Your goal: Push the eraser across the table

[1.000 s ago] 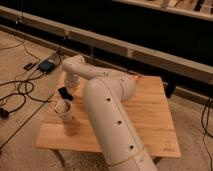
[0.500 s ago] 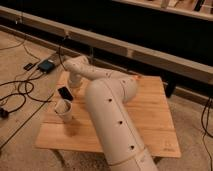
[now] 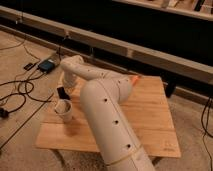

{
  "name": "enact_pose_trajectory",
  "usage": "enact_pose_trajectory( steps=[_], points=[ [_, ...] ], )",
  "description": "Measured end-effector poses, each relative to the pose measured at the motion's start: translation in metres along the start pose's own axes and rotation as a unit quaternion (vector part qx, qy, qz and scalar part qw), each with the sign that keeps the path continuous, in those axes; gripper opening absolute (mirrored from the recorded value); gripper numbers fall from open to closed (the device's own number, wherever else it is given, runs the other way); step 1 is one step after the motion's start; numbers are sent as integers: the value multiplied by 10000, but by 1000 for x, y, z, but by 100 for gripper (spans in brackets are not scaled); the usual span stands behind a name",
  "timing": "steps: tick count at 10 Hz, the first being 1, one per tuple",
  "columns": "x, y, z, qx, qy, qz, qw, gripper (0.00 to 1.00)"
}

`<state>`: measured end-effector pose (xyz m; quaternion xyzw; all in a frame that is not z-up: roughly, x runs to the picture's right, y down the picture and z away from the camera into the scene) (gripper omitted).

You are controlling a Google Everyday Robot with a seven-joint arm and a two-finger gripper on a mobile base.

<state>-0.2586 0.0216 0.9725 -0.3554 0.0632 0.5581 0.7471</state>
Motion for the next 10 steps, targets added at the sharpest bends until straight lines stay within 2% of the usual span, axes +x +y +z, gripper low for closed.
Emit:
enact_pose_trajectory(
  steps=[3,7,10],
  points=[
    [-7,9,0,-84,-27,-48,9999,0],
    [-6,-17,0,-87,-18,253,9996,0],
    [1,-30,8,-78,84,425,9990,0]
  ],
)
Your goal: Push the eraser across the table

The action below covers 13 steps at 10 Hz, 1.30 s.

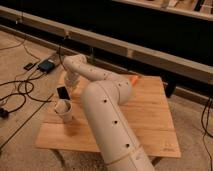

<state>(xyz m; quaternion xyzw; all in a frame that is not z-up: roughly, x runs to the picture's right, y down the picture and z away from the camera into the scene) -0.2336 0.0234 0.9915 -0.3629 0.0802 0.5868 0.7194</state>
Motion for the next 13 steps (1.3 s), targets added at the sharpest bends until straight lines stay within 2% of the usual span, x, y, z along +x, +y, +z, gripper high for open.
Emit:
enact_pose_trajectory(
  steps=[4,13],
  points=[
    [6,8,13,-84,133,10,9999,0],
    [-4,78,23,-411,191,-573,9973,0]
  ],
)
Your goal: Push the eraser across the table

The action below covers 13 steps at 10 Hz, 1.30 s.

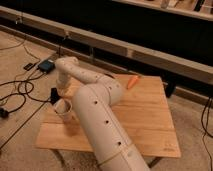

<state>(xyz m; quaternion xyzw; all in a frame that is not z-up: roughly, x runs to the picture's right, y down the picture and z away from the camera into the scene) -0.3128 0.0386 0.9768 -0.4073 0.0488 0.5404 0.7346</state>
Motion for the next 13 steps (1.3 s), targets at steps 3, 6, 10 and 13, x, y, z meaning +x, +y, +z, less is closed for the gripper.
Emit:
enact_pose_trajectory(
  steps=[3,6,10,13],
  points=[
    [-6,11,6,-63,20,-108,9999,0],
    [-11,24,13,-114,63,-263,9996,0],
    [-25,26,6,-50,11,-475,9989,0],
    [-25,25,5,-44,10,-472,9989,14]
  ],
)
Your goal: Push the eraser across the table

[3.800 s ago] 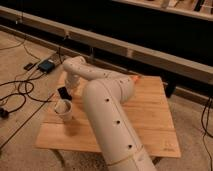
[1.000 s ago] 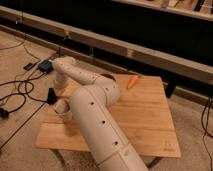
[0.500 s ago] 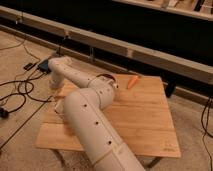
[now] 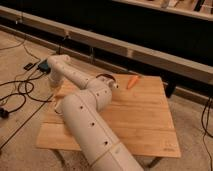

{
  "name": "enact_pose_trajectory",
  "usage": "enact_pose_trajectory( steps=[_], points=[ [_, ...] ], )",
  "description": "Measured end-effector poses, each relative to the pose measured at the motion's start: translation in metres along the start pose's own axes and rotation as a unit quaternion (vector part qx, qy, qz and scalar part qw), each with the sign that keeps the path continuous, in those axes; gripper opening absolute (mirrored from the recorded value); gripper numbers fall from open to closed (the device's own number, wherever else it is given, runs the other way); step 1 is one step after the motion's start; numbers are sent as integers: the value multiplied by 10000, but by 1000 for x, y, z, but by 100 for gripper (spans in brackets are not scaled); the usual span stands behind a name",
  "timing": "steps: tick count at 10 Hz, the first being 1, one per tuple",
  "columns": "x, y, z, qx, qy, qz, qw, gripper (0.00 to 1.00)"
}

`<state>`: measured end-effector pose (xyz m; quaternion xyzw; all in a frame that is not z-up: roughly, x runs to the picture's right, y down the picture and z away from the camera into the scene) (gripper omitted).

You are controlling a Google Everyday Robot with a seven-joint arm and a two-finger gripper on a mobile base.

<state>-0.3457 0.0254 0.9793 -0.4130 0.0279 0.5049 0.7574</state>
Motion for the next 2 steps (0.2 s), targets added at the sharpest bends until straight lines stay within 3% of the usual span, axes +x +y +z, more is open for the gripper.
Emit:
enact_pose_trajectory(
  steps=[2],
  points=[
    [0,1,1,-2,3,-7,10000,32]
  ],
)
